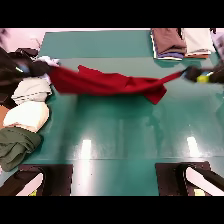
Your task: Fold the shirts.
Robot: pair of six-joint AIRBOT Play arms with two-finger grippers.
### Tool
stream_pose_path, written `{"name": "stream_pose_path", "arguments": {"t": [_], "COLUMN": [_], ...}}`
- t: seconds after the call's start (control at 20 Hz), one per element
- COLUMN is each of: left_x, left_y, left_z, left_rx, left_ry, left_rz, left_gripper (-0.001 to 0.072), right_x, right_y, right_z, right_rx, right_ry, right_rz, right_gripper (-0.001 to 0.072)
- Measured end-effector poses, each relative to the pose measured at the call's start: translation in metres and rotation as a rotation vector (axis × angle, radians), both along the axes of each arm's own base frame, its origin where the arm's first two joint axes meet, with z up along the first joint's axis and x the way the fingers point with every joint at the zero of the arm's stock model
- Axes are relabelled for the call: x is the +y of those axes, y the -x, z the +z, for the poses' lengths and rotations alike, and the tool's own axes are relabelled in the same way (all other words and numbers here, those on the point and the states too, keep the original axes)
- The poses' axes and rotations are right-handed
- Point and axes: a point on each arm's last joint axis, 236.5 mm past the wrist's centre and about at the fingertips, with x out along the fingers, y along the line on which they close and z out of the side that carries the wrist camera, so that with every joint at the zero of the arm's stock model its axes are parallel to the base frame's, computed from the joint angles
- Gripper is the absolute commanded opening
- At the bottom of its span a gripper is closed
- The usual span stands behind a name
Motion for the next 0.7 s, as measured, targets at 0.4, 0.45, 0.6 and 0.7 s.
{"name": "stream_pose_path", "arguments": {"t": [0.4,0.45,0.6,0.7], "left_x": [0.021,0.023,0.026,0.028], "left_y": [0.158,0.178,0.206,0.191], "left_z": [0.298,0.316,0.339,0.326], "left_rx": [-0.749,-0.806,-0.879,-0.824], "left_ry": [-0.032,-0.032,-0.039,-0.071], "left_rz": [0.052,0.057,0.067,0.072], "left_gripper": [0.0022,0.0022,0.0023,0.0023], "right_x": [-0.016,-0.014,-0.009,-0.009], "right_y": [0.108,0.12,0.145,0.144], "right_z": [0.272,0.288,0.32,0.322], "right_rx": [-0.622,-0.658,-0.709,-0.68], "right_ry": [0.26,0.287,0.338,0.338], "right_rz": [-0.121,-0.132,-0.144,-0.132], "right_gripper": [0.0014,0.0014,0.0014,0.0014]}}
